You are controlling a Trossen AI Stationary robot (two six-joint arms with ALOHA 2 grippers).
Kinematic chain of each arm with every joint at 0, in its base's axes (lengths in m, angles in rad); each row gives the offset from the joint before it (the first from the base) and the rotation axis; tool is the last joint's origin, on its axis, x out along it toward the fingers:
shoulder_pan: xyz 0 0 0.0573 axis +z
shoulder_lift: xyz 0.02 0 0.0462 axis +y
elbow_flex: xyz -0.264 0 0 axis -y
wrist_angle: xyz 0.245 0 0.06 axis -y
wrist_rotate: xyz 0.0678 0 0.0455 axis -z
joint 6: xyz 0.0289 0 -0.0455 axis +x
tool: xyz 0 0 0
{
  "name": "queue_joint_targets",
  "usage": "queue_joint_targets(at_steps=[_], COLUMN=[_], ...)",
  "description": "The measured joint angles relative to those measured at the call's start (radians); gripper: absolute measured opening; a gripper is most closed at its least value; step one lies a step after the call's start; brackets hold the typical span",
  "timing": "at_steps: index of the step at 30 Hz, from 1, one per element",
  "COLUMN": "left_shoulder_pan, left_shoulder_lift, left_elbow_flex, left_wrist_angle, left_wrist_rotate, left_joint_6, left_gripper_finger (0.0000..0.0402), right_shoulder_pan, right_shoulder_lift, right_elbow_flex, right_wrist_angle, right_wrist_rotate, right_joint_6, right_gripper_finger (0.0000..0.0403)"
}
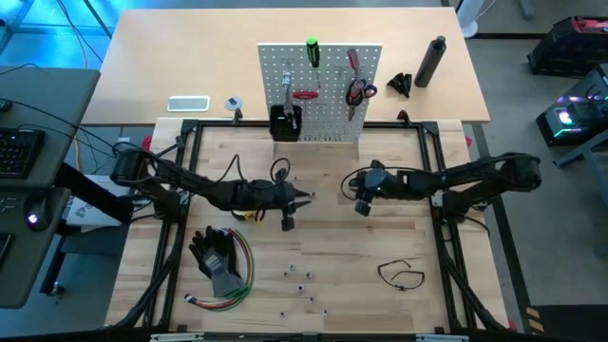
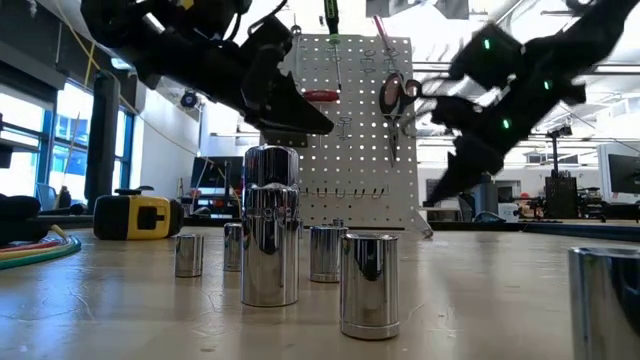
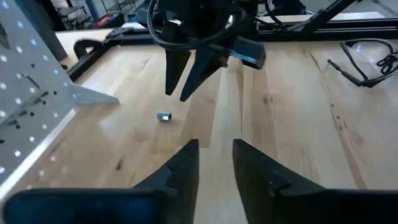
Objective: Hang tools onto peg board
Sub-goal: Put the silver socket into the black bin on the white peg board
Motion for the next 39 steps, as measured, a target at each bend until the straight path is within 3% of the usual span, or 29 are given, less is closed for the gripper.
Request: queue_joint_targets(at_steps=[5, 12, 16, 20, 24, 39], left_shoulder_pan=[0.000, 0.006, 0.007, 0.009, 0.009, 0.009], left_shoulder_lift=[0.009, 0.009, 0.009, 0.009, 0.009, 0.009], left_elbow_flex=[-0.001, -0.001, -0.001, -0.001, -0.001, -0.001], left_wrist_angle=[-0.019, -0.005, -0.003, -0.002, -0.002, -0.004], left_wrist_rotate=[0.007, 0.010, 0.010, 0.011, 0.010, 0.010], left_joint_6=[-0.035, -0.038, -0.038, -0.038, -0.037, -0.040], left_gripper_finger=[0.0124, 0.0133, 0.0133, 0.0133, 0.0133, 0.0133], right_shoulder_pan=[-0.066, -0.190, -0.272, -0.320, -0.349, -0.335], right_shoulder_lift=[0.000, 0.000, 0.000, 0.000, 0.001, 0.002], right_elbow_flex=[-0.076, -0.094, -0.094, -0.094, -0.094, -0.094], right_wrist_angle=[0.074, 0.048, 0.044, 0.023, 0.002, 0.032], right_wrist_rotate=[-0.057, -0.093, -0.266, -0.290, -0.390, -0.380], right_joint_6=[-0.083, -0.230, -0.280, -0.315, -0.323, -0.331], right_gripper_finger=[0.0099, 0.0099, 0.0099, 0.0099, 0.0099, 0.0106])
